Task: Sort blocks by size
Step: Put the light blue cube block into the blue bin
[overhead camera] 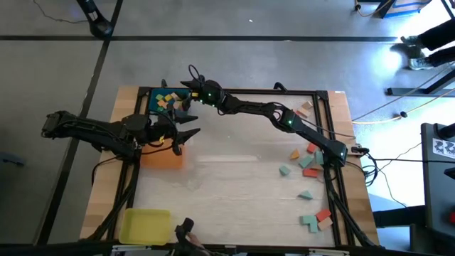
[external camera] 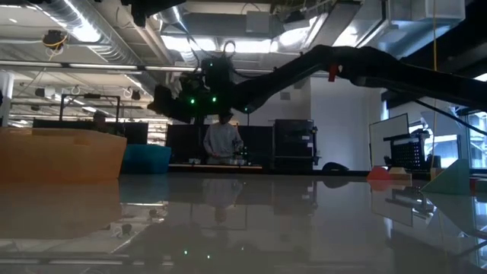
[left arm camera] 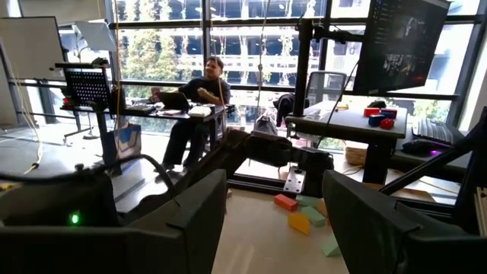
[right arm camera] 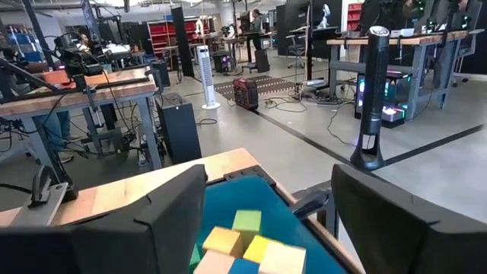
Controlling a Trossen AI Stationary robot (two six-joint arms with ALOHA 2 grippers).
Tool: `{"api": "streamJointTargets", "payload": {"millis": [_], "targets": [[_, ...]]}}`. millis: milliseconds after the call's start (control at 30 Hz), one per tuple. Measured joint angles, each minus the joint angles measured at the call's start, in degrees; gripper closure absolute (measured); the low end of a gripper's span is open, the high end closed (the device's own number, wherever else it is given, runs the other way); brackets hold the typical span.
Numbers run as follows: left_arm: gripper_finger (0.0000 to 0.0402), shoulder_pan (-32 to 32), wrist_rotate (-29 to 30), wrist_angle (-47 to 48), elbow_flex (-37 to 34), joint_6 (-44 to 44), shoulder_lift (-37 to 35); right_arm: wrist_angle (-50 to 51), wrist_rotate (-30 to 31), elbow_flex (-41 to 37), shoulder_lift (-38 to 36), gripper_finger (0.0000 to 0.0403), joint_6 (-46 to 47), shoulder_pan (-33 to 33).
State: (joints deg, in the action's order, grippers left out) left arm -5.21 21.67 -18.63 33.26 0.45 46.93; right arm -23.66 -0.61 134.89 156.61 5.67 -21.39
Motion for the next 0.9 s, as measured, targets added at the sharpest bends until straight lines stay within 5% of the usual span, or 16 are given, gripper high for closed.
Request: {"api": "streamJointTargets", "payload": {"millis": [367, 900], "targets": [[0.0196, -0.15, 0.00, 0.00, 0.00, 0.01, -0.04, 17.40, 4.58, 0.02, -7.38, 0.0123, -7.71, -0.20], [0.0196, -1.51, -0.02, 0.00, -0.04, 1.07, -0.17, 46.63, 3.38, 0.02, -18.89, 0.0123, -15.25, -2.87]]}}
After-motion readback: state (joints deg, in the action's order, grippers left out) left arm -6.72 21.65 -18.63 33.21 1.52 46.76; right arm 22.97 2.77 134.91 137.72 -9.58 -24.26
